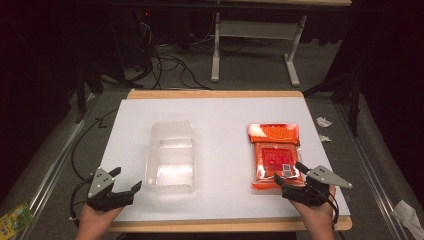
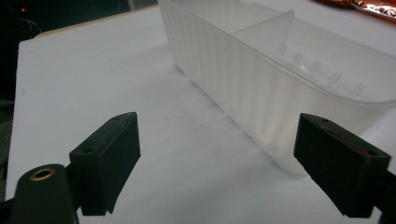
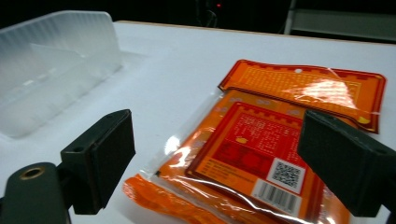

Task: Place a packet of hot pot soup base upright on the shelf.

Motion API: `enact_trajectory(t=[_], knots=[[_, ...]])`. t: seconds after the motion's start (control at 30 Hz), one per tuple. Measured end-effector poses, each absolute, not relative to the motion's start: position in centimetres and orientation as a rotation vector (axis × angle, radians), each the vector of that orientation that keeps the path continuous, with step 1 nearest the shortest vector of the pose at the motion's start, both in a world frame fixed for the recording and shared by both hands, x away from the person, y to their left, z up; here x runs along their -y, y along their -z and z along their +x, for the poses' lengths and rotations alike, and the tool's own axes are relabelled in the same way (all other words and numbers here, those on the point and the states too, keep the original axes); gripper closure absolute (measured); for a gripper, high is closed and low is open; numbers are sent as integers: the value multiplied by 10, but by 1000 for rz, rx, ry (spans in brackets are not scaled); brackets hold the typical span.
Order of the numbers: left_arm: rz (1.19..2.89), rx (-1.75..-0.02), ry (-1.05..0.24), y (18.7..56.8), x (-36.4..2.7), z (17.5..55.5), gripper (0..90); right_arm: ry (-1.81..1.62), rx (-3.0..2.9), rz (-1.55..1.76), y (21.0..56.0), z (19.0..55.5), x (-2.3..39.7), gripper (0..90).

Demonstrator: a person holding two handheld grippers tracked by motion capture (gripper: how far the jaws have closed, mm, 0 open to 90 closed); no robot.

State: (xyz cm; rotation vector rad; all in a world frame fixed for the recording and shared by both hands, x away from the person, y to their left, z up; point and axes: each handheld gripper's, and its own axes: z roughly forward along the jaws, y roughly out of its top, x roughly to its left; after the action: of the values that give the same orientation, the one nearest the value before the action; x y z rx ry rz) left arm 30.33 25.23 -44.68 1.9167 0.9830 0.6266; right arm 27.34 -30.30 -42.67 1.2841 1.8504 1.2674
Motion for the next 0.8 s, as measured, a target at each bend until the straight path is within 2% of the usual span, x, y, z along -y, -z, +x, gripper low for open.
enact_trajectory(t=[0.27, 0.47, 0.73, 0.8], knots=[[1963, -959, -635, 454, -240, 305, 158, -1216, -1827, 1348, 445, 272, 311, 111], [1823, -1079, -626, 456, -261, 308, 153, -1237, -1811, 1376, 451, 284, 313, 117], [1778, -1139, -629, 459, -278, 314, 155, -1209, -1838, 1367, 453, 293, 306, 129], [1753, -1151, -594, 456, -279, 322, 163, -1205, -1828, 1357, 453, 294, 307, 138]])
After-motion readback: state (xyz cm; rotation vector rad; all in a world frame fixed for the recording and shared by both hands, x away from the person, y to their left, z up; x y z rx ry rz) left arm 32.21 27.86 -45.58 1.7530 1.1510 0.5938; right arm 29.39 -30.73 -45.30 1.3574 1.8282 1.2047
